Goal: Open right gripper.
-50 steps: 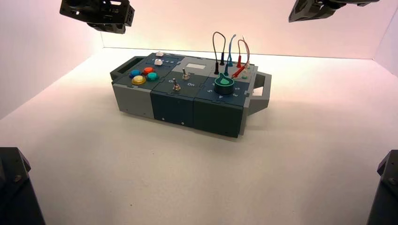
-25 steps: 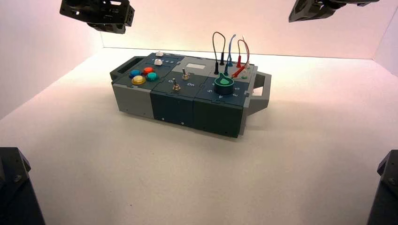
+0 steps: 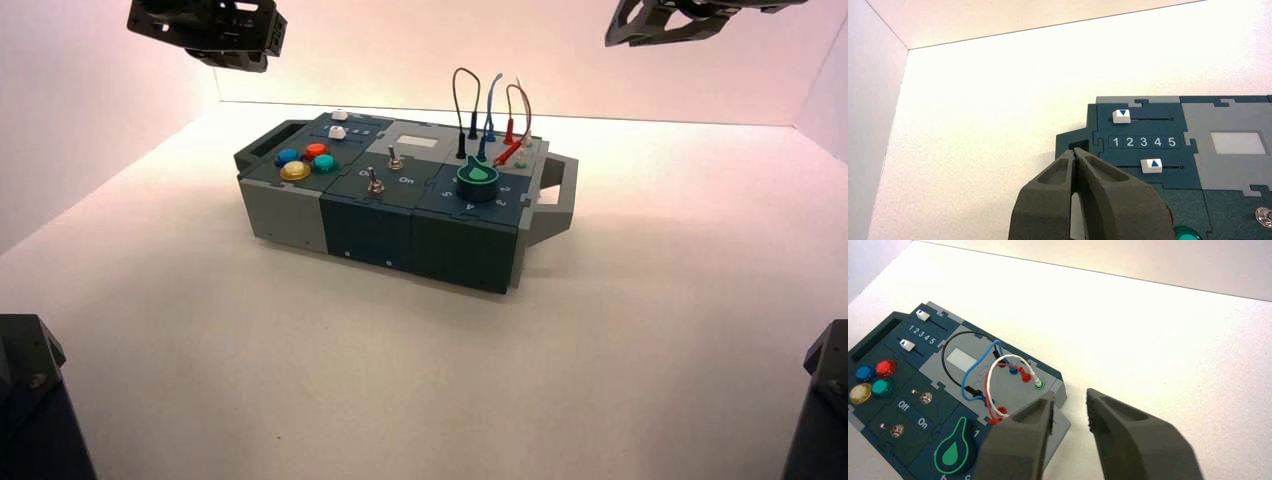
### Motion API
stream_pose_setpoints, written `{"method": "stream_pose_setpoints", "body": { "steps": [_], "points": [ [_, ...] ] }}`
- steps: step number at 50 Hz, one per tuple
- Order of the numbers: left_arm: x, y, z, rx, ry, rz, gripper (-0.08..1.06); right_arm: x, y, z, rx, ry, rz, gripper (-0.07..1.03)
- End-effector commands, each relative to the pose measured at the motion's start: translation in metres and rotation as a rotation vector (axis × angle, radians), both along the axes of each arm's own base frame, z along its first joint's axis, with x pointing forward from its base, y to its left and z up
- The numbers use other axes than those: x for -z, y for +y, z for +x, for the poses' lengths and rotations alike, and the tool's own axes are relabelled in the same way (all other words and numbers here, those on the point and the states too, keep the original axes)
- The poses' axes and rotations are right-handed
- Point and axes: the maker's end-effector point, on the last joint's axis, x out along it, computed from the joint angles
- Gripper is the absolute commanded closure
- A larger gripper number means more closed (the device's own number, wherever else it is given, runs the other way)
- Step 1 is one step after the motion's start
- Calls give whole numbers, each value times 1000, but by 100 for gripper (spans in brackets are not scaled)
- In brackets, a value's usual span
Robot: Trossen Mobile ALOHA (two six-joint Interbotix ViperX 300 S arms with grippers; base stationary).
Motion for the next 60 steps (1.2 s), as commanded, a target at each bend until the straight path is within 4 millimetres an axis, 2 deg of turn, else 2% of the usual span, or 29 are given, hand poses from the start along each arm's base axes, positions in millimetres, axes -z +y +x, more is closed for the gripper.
{"method": "stream_pose_setpoints", "body": {
  "steps": [1,7,16,21,60],
  "points": [
    [-15,1,8,-4,-47,-6,101,-12,4,8,-7,-33,6,49],
    [-14,1,7,-5,-45,-7,101,-14,4,8,-13,-39,-2,37],
    [-15,1,7,-5,-47,-7,101,-14,4,8,-18,-41,-10,8],
    [-14,1,7,-4,-46,-6,101,-13,4,7,-23,-41,-17,-3],
    [-16,1,8,-2,-51,-4,101,-28,2,2,-20,-85,0,-3]
  ]
}}
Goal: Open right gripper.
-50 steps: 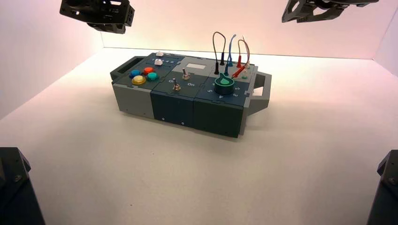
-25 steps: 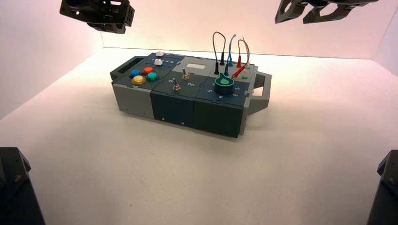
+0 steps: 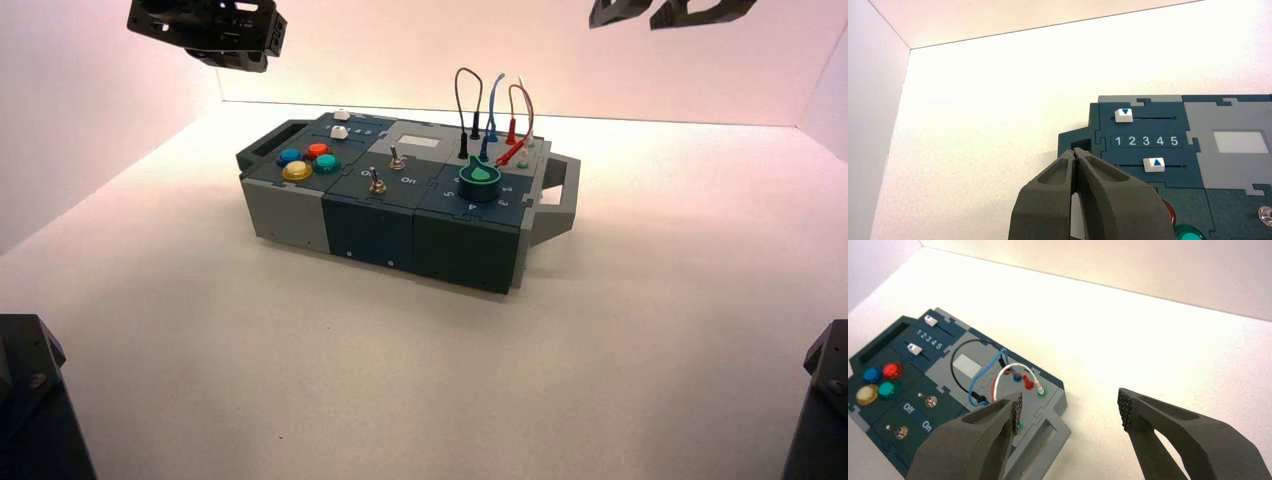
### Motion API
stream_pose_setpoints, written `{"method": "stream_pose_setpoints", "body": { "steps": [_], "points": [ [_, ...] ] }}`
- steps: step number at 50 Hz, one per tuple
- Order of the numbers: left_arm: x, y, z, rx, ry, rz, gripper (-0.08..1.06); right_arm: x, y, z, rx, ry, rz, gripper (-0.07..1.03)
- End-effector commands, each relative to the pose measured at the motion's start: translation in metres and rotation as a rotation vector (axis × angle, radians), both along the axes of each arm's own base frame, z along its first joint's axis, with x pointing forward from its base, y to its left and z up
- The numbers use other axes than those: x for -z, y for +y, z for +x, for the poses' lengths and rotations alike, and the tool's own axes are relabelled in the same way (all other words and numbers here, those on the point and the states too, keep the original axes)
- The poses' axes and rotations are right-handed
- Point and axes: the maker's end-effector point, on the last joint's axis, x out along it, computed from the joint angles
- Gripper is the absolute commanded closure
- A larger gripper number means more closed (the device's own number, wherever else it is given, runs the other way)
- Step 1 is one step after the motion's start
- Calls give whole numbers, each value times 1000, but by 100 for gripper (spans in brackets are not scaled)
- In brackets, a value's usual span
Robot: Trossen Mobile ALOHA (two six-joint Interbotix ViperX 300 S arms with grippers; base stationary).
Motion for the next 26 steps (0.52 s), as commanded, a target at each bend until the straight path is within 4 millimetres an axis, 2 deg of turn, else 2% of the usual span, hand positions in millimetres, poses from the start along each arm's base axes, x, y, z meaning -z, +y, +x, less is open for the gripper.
{"method": "stream_pose_setpoints", "body": {
  "steps": [1,26],
  "points": [
    [-16,1,8,-4,-52,-7,101,-11,2,3,2,-33,14,-3],
    [-17,1,9,-8,-60,-10,101,-9,2,1,6,-28,20,-3]
  ]
}}
